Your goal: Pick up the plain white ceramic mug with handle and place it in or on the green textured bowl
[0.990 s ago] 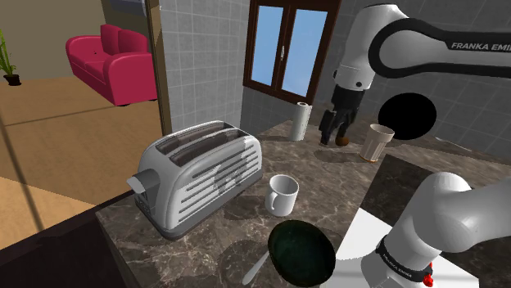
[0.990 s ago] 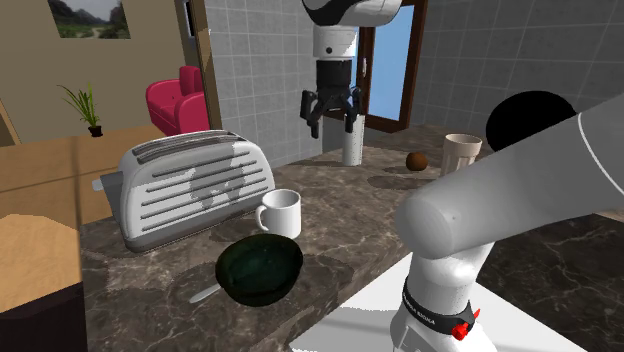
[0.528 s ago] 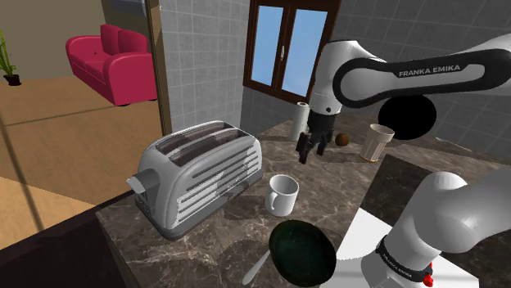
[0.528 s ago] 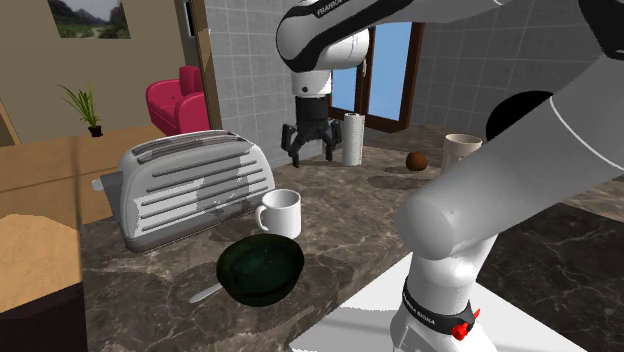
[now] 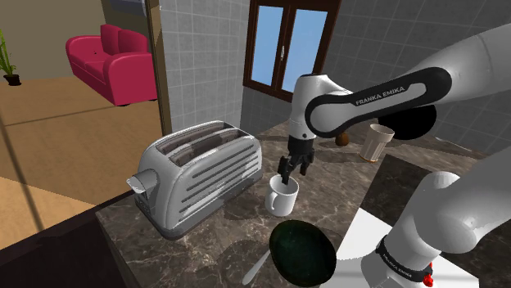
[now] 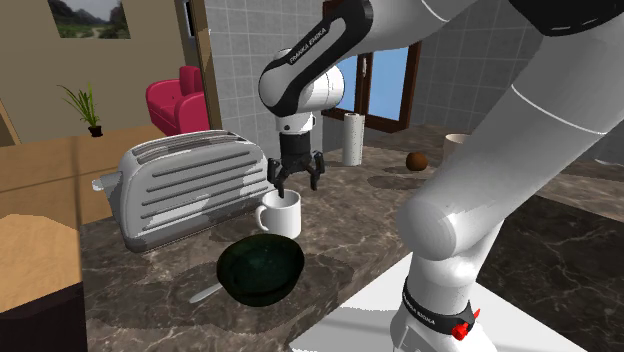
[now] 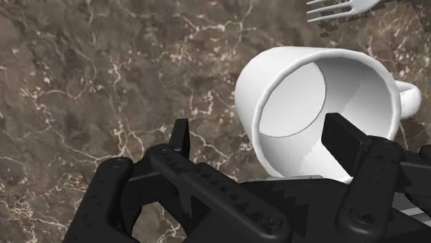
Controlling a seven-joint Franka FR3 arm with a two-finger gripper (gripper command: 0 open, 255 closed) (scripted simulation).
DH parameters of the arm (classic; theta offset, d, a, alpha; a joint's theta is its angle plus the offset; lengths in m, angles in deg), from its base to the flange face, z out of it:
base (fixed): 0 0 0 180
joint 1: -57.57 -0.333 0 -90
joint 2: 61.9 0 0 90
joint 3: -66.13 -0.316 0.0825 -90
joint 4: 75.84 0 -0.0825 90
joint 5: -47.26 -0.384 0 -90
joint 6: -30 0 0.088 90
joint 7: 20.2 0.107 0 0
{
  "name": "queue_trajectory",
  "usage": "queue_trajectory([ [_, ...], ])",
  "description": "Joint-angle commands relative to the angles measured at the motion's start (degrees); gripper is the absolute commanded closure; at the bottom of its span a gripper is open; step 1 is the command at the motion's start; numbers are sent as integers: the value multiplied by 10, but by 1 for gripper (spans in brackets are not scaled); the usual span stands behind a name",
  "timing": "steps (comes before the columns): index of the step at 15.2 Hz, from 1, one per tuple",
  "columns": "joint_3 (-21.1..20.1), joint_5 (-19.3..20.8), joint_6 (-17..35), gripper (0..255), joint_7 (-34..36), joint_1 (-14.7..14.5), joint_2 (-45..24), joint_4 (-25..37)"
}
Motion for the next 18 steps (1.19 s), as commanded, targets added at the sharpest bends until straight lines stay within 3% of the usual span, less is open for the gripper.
queue_trajectory([
  [1, -2, -2, 20, 0, 1, -1, -11, -8],
  [6, -6, -5, 61, 0, 1, -3, -31, -31],
  [14, -6, -5, 61, 0, 1, -3, -31, -31],
  [15, -6, -5, 61, 255, 1, -3, -31, -31],
  [18, -6, -5, 61, 255, 1, -3, -31, -31],
])
